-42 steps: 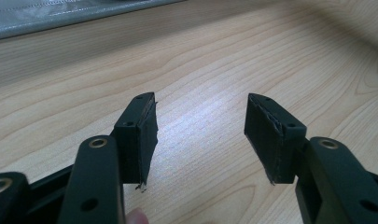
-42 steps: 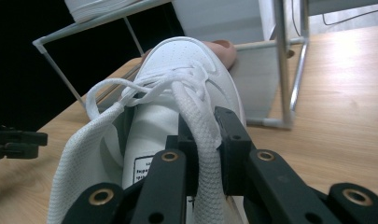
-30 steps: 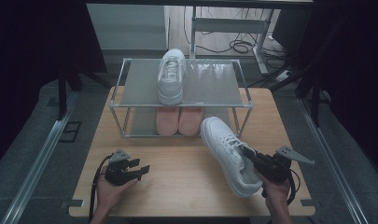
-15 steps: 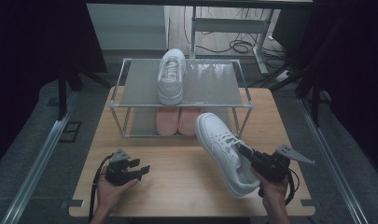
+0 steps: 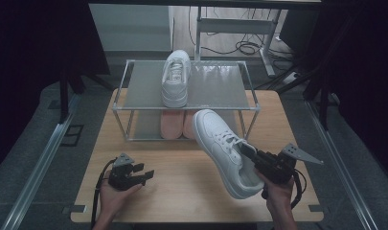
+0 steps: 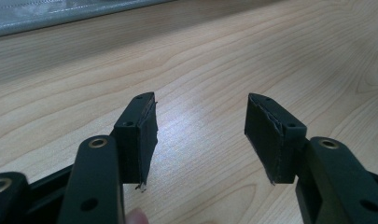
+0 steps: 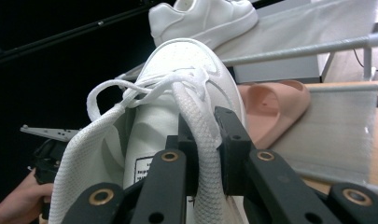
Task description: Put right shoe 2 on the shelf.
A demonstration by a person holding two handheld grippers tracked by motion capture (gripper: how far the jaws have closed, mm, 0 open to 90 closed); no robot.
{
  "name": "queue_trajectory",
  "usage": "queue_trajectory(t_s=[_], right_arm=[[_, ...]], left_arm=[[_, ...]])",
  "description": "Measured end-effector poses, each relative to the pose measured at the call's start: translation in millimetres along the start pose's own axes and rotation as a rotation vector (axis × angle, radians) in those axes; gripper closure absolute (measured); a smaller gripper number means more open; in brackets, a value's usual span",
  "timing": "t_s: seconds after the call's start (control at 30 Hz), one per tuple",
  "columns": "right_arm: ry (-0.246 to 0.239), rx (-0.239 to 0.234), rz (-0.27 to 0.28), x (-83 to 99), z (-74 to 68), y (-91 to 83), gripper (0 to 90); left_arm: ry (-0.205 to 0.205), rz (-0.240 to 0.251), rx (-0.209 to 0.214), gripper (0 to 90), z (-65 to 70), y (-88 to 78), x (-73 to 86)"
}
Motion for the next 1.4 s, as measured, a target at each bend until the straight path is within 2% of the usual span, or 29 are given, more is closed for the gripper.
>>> queue_trajectory(t_s=[0.2, 0.43, 0.93, 1.27, 1.4], right_arm=[[0.006, -0.008, 0.012, -7.7, -4.7, 5.9, 81.4], [0.000, -0.006, 0.035, -26.1, -9.3, 16.8, 81.5], [-0.010, 0.027, 0.045, -54.0, -7.1, 43.2, 81.4], [0.008, 0.046, 0.076, -80.9, -4.5, 65.8, 81.4], [0.001, 0.060, 0.081, -87.3, -3.0, 72.6, 81.4]], left_arm=[[-0.001, 0.002, 0.003, 44.1, -1.4, 0.0, 0.8], [-0.012, 0.003, 0.005, 44.1, -2.8, 1.0, 1.9], [-0.011, 0.005, 0.019, 44.0, 0.4, 0.0, 1.2], [-0.014, 0.002, 0.023, 43.7, 0.7, 1.3, 2.5], [-0.011, -0.003, 0.026, 43.7, 1.5, 2.9, 4.2]])
Point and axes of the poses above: each handheld gripper's, and its own axes: y roughly forward along the jaws, x roughly out of its underside, z roughly to its right, the point moved 8 cm from there along y, roughly forward along the jaws, and after that the axes turned 8 degrees about z, right-handed, at the moved point
